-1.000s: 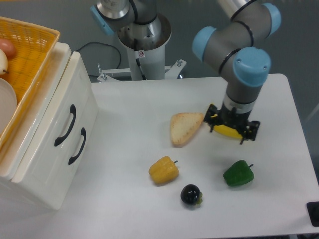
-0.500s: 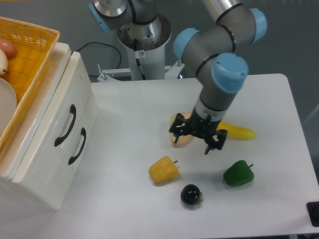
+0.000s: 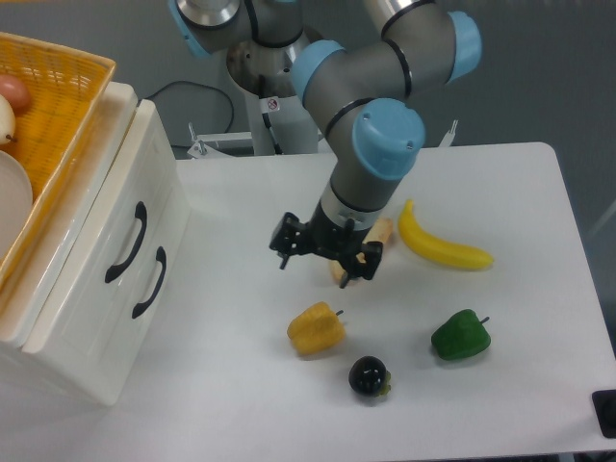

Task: Slide open the top white drawer
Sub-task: 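Move the gripper to the upper drawer handle of the cabinet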

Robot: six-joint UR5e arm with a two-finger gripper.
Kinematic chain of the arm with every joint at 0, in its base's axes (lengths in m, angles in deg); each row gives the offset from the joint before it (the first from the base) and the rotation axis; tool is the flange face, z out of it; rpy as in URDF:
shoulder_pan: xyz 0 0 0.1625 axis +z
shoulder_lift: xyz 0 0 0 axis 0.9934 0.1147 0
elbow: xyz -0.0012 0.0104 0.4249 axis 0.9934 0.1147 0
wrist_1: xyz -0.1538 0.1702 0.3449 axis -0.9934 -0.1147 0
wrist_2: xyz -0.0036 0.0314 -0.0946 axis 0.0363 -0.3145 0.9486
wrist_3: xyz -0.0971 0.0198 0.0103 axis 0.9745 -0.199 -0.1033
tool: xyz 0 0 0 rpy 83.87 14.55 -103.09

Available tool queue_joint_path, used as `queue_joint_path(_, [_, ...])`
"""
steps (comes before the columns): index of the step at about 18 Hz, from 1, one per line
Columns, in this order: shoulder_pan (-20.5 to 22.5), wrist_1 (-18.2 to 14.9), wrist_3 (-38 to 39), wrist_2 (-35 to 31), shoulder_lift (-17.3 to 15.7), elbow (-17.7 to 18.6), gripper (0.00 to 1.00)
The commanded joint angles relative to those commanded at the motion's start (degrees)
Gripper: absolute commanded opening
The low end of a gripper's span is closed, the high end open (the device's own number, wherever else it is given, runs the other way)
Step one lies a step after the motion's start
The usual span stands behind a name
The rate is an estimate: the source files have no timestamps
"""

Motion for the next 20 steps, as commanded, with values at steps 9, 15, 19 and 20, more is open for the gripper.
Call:
queue_joint_path(9, [-4.49,-0.44,3.26,4.22,-0.36,1.14,1.0])
queue_joint_path(15, [-5.63,-3.69,3.52,6.59,-2.11,1.32,1.0])
queue_joint_path(19, [-6.15,-4.48,3.44,7.3,-3.08,1.41,1.0])
queue_joint_path(20, [-6.68,-4.48,3.52,7.3,-3.08,1.41,1.0])
